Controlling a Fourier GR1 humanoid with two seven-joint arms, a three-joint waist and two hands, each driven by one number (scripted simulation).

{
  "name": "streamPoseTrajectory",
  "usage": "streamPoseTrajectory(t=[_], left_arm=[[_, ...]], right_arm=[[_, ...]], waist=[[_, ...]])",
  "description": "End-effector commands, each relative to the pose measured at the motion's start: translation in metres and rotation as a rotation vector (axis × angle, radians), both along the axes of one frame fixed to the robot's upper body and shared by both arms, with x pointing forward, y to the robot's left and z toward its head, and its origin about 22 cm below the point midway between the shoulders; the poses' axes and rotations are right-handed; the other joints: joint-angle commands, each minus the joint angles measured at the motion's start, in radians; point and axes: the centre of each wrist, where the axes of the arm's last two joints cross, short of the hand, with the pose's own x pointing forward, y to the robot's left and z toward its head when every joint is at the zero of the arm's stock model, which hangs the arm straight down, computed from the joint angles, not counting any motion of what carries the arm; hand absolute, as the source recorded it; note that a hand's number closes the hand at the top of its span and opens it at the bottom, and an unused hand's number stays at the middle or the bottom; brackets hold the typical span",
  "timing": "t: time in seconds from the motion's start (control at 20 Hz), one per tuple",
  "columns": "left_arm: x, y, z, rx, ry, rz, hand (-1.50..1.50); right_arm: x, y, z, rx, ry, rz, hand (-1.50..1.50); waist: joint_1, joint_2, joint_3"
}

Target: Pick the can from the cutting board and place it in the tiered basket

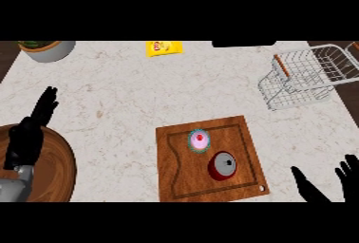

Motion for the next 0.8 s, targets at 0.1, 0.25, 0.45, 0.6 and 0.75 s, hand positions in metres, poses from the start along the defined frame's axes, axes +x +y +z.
streamPoseTrajectory(t=[0.1, 0.25, 0.45, 0.6, 0.75], left_arm=[[0.008, -0.015, 0.012, -0.001, -0.021, -0.037, 0.00], [0.012, -0.019, 0.016, 0.000, -0.020, -0.061, 0.00], [0.016, -0.031, 0.014, 0.012, -0.041, -0.080, 0.00], [0.021, -0.038, 0.019, 0.011, -0.040, -0.096, 0.00], [0.024, -0.028, 0.021, 0.030, -0.034, -0.096, 0.00]], right_arm=[[-0.048, 0.017, 0.019, -0.102, 0.278, 0.166, -1.50], [-0.055, 0.012, 0.036, -0.149, 0.441, 0.264, -1.50], [-0.048, 0.020, 0.078, -0.167, 0.548, 0.302, -1.50], [-0.035, 0.029, 0.109, -0.146, 0.583, 0.257, -1.50], [-0.016, 0.042, 0.115, -0.136, 0.658, 0.234, -1.50]], waist=[[0.044, 0.013, -0.004], [0.064, 0.019, -0.004], [0.081, 0.025, -0.004], [0.092, 0.023, -0.001], [0.097, 0.020, 0.001]])
